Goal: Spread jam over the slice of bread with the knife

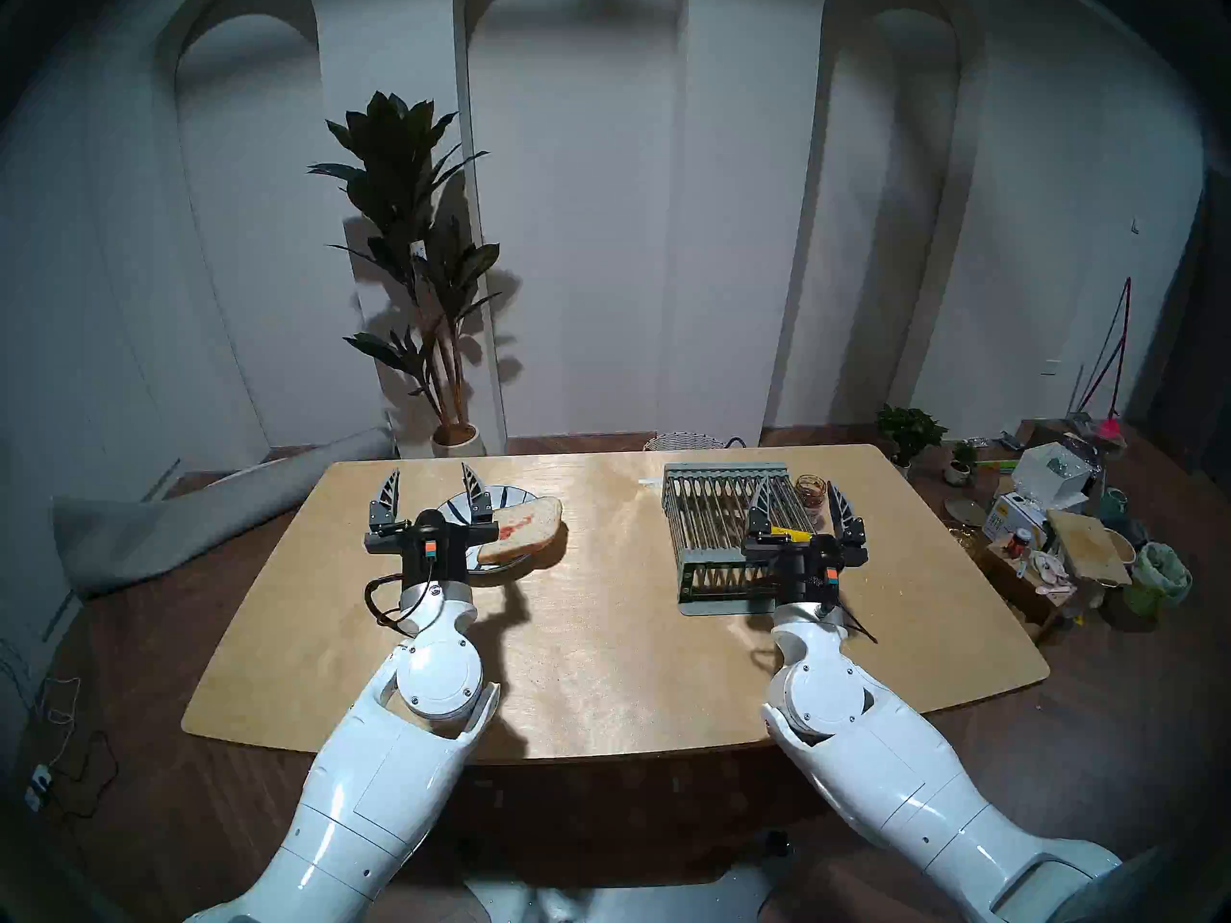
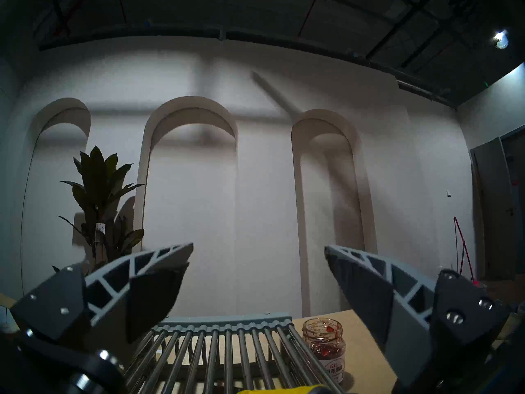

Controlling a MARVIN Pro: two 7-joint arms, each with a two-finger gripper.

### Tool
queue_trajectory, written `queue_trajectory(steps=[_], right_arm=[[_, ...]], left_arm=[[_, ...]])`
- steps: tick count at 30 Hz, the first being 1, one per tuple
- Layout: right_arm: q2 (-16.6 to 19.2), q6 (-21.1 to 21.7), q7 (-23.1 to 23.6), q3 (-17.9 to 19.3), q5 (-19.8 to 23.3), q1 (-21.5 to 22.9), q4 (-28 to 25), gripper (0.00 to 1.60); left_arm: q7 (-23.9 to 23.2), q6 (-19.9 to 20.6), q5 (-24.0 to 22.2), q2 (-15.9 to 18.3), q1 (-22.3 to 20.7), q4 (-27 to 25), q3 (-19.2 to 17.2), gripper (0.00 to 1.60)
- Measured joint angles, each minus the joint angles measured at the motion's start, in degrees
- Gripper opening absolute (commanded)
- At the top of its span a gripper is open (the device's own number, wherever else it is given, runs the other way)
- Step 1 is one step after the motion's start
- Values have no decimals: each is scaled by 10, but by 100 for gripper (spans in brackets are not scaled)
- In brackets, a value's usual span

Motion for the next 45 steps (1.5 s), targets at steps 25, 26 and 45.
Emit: queue_trajectory(steps=[25,26,45], right_arm=[[57,261,14,30,68,-21,-181,160],[59,267,17,31,72,-21,-184,160],[147,451,171,101,235,-6,-246,160]], left_arm=[[-5,0,-4,4,2,-10,-5,160],[-6,0,-4,5,2,-10,-5,160],[-118,0,-89,45,10,-41,-8,160]])
